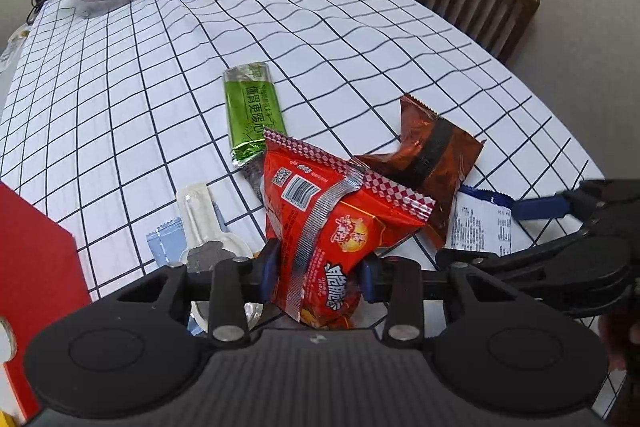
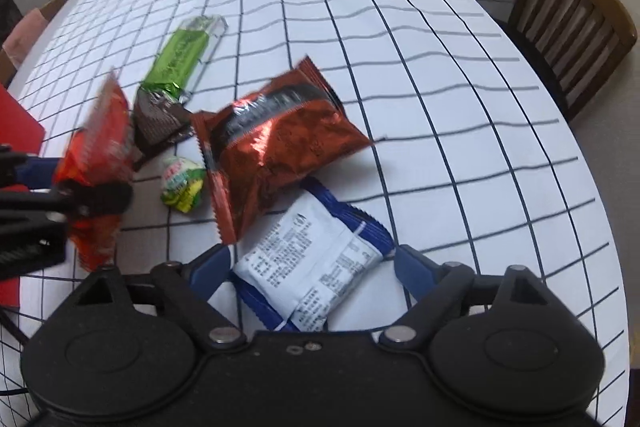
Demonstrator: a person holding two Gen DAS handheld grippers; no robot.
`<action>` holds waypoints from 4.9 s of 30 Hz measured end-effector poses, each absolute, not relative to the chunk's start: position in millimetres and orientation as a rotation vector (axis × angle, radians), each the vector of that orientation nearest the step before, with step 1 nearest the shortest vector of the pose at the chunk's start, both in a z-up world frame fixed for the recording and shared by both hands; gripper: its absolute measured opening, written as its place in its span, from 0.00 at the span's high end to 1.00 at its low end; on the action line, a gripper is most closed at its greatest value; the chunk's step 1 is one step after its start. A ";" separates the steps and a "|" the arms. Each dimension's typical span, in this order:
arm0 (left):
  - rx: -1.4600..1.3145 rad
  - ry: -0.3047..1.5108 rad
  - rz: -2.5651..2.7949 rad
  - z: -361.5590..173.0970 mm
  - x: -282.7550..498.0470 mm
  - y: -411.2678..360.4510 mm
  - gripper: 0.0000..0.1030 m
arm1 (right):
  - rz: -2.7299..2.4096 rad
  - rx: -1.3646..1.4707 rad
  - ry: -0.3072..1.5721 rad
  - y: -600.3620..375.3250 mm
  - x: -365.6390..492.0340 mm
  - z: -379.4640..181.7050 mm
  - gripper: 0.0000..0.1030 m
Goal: Organize snacks
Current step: 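Grasp the red chip bag with the left gripper while the right grasps the white-blue cake packet, then carry the red chip bag and white-blue packet into the box and release both, then move both tools back from the box toward the remaining snacks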
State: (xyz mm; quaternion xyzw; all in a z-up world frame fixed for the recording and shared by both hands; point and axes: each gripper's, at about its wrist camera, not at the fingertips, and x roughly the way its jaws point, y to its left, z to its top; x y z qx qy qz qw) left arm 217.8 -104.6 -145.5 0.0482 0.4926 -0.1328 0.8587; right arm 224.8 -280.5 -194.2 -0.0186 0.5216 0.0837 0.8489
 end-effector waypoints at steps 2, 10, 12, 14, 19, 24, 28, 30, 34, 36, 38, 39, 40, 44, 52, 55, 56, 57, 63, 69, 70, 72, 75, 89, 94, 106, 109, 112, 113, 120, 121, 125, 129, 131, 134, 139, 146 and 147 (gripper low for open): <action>0.092 1.033 -0.275 -144.4 217.3 -102.9 0.64 | 0.169 -0.045 1.092 -279.7 223.8 -193.7 0.20; 0.064 1.034 -0.270 -142.4 213.9 -99.1 0.65 | 0.204 -0.038 1.056 -292.2 208.5 -188.5 0.53; 0.058 1.035 -0.267 -141.6 212.6 -98.3 0.65 | 0.216 -0.034 1.056 -297.1 204.1 -188.0 0.54; 0.054 1.036 -0.261 -140.7 210.8 -97.6 0.66 | 0.220 -0.031 1.054 -299.9 201.1 -187.5 0.55; 0.013 1.043 -0.258 -135.7 205.6 -93.5 0.68 | 0.234 0.007 1.052 -309.5 189.3 -179.5 0.55; -0.051 1.052 -0.241 -123.9 196.0 -84.6 0.68 | 0.277 0.043 1.033 -313.2 175.2 -158.4 0.55; -0.099 1.039 -0.228 -108.2 184.4 -74.6 0.68 | 0.321 0.047 1.006 -308.7 162.9 -137.8 0.55; -0.116 1.030 -0.216 -99.9 178.1 -68.3 0.68 | 0.342 0.042 0.992 -303.2 157.7 -128.1 0.55; -0.148 1.010 -0.200 -82.3 163.7 -52.8 0.68 | 0.379 0.028 0.964 -290.2 148.6 -110.3 0.55; -0.160 1.000 -0.189 -74.0 156.1 -43.9 0.68 | 0.401 0.025 0.951 -281.6 145.0 -101.9 0.55; -0.168 0.988 -0.175 -66.1 148.7 -34.8 0.68 | 0.422 0.017 0.935 -271.3 141.5 -93.6 0.55; -0.170 0.983 -0.167 -62.2 145.0 -30.2 0.68 | 0.434 0.013 0.928 -265.5 139.8 -89.3 0.55; -0.172 0.977 -0.159 -58.3 141.4 -25.4 0.68 | 0.447 0.008 0.921 -259.3 138.7 -85.6 0.55; -0.167 0.952 -0.124 -41.5 128.8 -3.7 0.68 | 0.495 -0.001 0.899 -232.5 134.5 -72.9 0.55; -0.162 0.913 -0.027 -20.5 104.5 49.8 0.68 | 0.603 -0.050 0.866 -161.8 124.2 -57.4 0.55; -0.158 0.909 0.011 -18.6 94.5 72.8 0.68 | 0.634 -0.070 0.866 -134.0 122.7 -57.1 0.55; -0.158 0.908 0.023 -18.1 91.2 80.7 0.68 | 0.645 -0.075 0.866 -125.1 122.0 -57.3 0.55; -0.158 0.907 0.036 -18.1 88.4 88.4 0.68 | 0.658 -0.080 0.866 -116.1 122.0 -57.7 0.55; -0.145 0.915 0.111 -21.9 76.9 132.2 0.68 | 0.702 -0.118 0.871 -64.5 121.7 -65.0 0.55; -0.109 0.940 0.186 -32.3 76.8 173.8 0.68 | 0.726 -0.173 0.898 -16.8 126.1 -82.8 0.60; -0.100 0.949 0.199 -35.0 77.8 179.2 0.68 | 0.735 -0.185 0.902 -9.4 126.9 -86.4 0.68; -0.078 0.967 0.212 -41.0 81.0 189.3 0.68 | 0.744 -0.209 0.920 4.3 129.3 -95.7 0.70; -0.056 1.005 0.215 -52.5 88.3 199.4 0.68 | 0.742 -0.233 0.953 17.5 132.1 -109.5 0.70; 0.051 1.161 0.188 -108.1 124.0 190.0 0.67 | 0.734 -0.221 1.011 15.5 129.5 -124.7 0.65; 0.065 1.163 0.178 -110.9 125.4 183.8 0.65 | 0.733 -0.204 1.013 11.4 130.3 -123.2 0.63; -0.003 1.088 0.170 -84.4 106.8 181.2 0.51 | 0.751 -0.164 0.955 -5.1 118.3 -99.2 0.50; -0.016 1.043 0.158 -71.0 98.4 175.1 0.48 | 0.759 -0.146 0.930 -14.0 113.6 -89.4 0.44; -0.031 0.995 0.140 -57.5 89.1 167.2 0.45 | 0.767 -0.133 0.904 -24.5 110.1 -78.9 0.39; -0.034 0.981 0.132 -53.2 86.2 164.4 0.44 | 0.768 -0.129 0.895 -28.4 108.9 -75.5 0.39; -0.052 0.896 0.084 -29.1 75.0 137.6 0.40 | 0.757 -0.092 0.847 -65.1 105.6 -56.6 0.28; -0.052 0.888 0.074 -27.0 74.6 132.8 0.40 | 0.753 -0.089 0.842 -71.2 105.8 -55.0 0.26; -0.051 0.859 0.044 -19.5 74.3 110.6 0.39 | 0.735 -0.074 0.828 -97.4 109.1 -50.9 0.21; -0.064 0.826 0.014 -13.5 75.1 88.1 0.32 | 0.705 -0.060 0.818 -127.1 114.4 -49.5 0.17; -0.066 0.806 -0.002 -10.9 75.3 75.4 0.31 | 0.691 -0.055 0.814 -142.3 118.0 -49.7 0.16; -0.072 0.793 -0.033 -9.3 78.9 55.4 0.30 | 0.679 -0.052 0.805 -166.5 122.7 -51.7 0.11; -0.085 0.787 -0.072 -12.8 89.3 20.9 0.28 | 0.674 -0.055 0.790 -206.1 128.9 -54.5 0.02; -0.102 0.816 -0.081 -28.4 109.8 -29.5 0.28 | 0.600 -0.132 0.799 -252.2 156.7 -66.6 0.01; -0.104 0.822 -0.078 -31.1 113.3 -36.2 0.28 | 0.589 -0.150 0.798 -258.0 162.7 -70.4 0.00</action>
